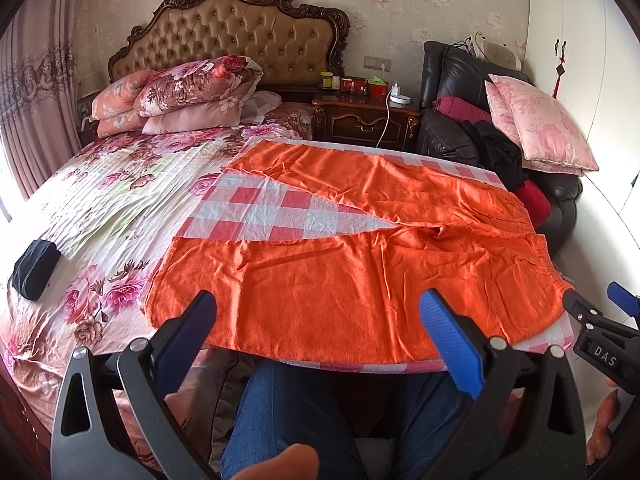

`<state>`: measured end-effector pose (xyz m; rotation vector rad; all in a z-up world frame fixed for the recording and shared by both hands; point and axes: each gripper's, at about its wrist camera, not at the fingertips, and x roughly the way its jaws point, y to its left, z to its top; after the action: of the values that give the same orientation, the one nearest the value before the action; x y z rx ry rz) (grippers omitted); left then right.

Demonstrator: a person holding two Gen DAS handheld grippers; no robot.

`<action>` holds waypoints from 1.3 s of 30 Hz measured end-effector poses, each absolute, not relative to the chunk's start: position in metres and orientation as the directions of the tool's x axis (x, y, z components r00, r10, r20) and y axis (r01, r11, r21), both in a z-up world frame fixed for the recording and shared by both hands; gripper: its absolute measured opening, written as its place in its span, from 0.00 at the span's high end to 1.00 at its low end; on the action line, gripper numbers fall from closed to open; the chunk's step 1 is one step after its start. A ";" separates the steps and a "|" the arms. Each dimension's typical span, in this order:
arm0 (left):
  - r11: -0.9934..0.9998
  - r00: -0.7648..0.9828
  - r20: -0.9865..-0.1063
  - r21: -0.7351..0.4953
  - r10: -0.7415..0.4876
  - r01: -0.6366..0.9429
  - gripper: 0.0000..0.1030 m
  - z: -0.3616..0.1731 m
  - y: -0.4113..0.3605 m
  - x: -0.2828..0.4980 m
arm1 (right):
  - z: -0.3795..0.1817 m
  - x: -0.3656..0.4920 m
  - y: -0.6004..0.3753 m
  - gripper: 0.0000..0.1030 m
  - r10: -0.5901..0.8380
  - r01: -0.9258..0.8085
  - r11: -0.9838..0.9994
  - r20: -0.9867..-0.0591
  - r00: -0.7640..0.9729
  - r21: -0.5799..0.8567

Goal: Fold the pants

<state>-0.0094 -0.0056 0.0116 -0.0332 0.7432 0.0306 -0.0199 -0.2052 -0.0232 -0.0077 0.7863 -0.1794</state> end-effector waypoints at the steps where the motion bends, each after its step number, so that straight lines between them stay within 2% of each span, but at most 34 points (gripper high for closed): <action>1: 0.999 0.736 -0.676 -0.018 0.016 -0.038 0.01 0.012 -0.006 -0.010 | -0.023 -0.020 -0.206 0.14 -0.156 0.156 0.986 -0.703 0.694 -0.066; 27: 0.999 0.733 -0.680 -0.007 0.024 -0.039 0.01 0.005 -0.005 -0.010 | -0.030 -0.019 -0.209 0.14 -0.098 0.126 0.992 -0.718 0.689 -0.014; 33: 0.999 0.709 -0.704 0.032 0.045 -0.031 0.01 -0.019 -0.010 0.016 | -0.056 0.004 -0.239 0.14 -0.053 0.134 0.990 -0.764 0.643 0.043; 39: 0.996 0.631 -0.775 0.084 0.044 0.034 0.01 -0.075 -0.032 0.068 | -0.084 0.070 -0.314 0.14 -0.059 0.208 0.975 -0.816 0.575 0.076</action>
<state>0.0682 -0.0324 -0.0750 0.0935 0.8887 0.0054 0.0699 -0.3138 -0.0843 0.1709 0.9470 -0.1575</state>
